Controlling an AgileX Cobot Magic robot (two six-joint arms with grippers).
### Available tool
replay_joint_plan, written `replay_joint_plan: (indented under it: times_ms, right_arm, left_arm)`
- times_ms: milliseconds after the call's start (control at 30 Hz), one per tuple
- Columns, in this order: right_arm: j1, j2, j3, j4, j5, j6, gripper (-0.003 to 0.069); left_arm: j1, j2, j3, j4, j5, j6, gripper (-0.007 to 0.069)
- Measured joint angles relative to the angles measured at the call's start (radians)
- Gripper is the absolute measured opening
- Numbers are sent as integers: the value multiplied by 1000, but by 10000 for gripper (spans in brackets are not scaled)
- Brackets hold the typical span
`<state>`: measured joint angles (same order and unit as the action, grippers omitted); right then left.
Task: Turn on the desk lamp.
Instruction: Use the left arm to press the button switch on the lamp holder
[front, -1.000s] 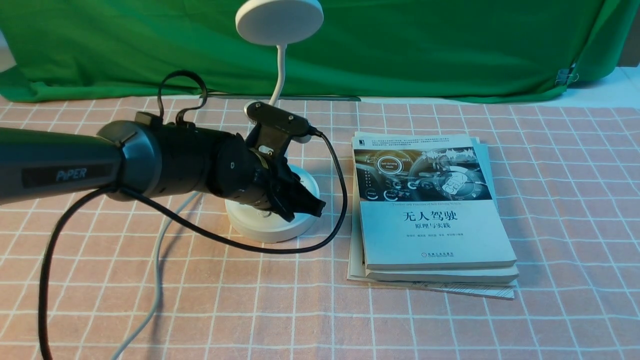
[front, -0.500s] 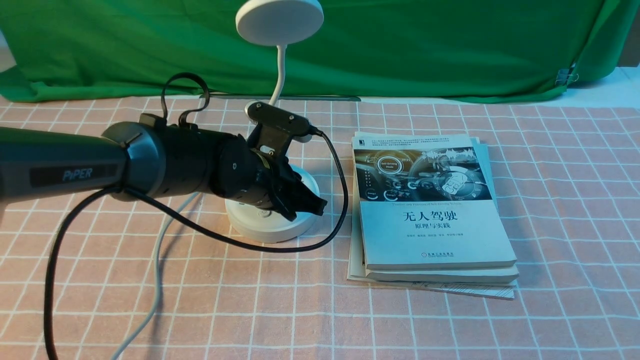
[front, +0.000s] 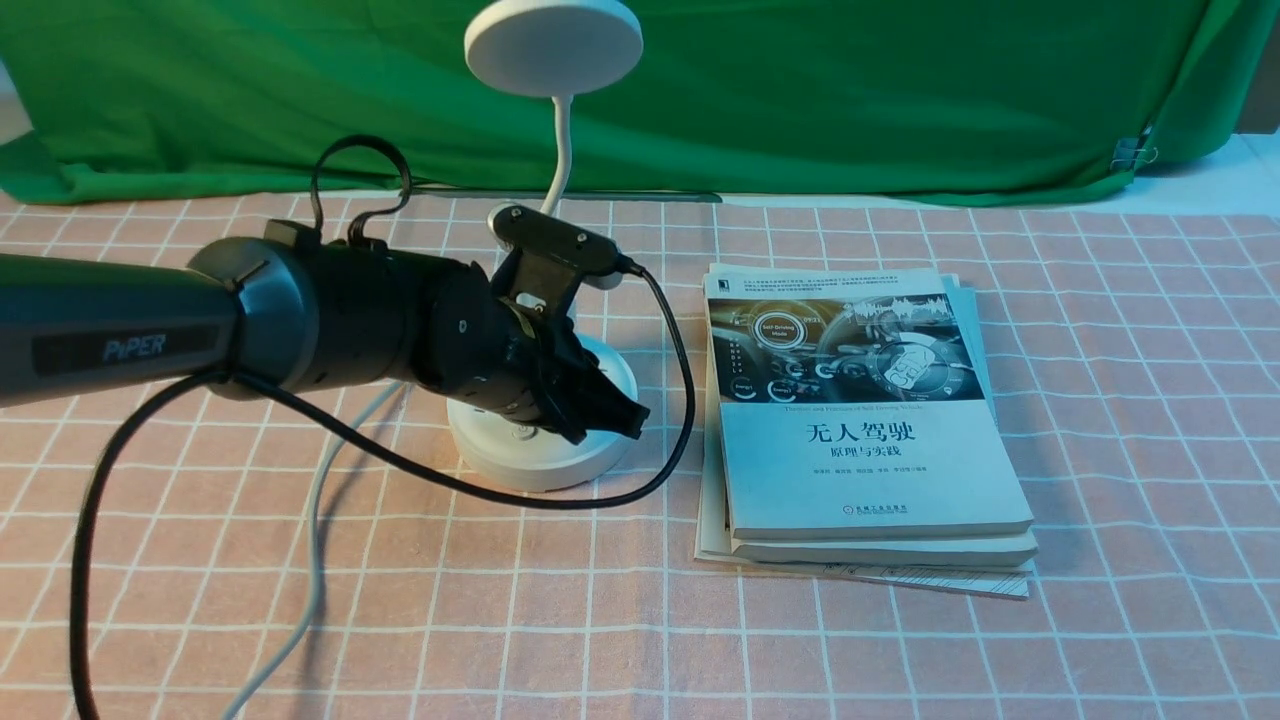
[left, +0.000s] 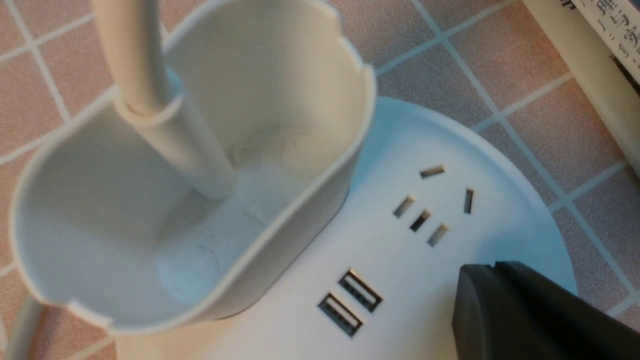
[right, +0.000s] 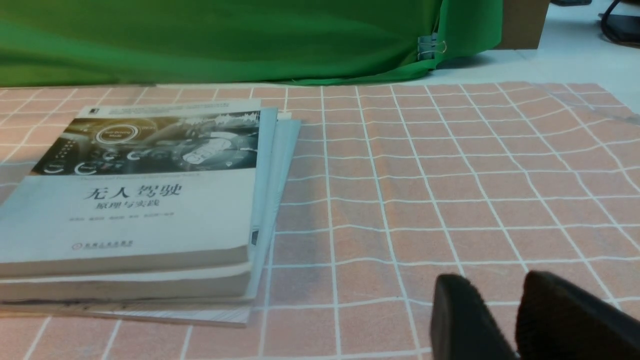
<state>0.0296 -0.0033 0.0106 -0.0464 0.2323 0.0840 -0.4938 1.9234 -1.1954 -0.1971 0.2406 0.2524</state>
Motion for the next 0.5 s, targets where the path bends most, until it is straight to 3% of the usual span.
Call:
replay_joint_plan:
  times_ms: [500]
  right_arm:
    - [0, 0, 0, 0, 0, 0, 238]
  left_arm:
    - [0, 3, 0, 5, 13, 4, 21]
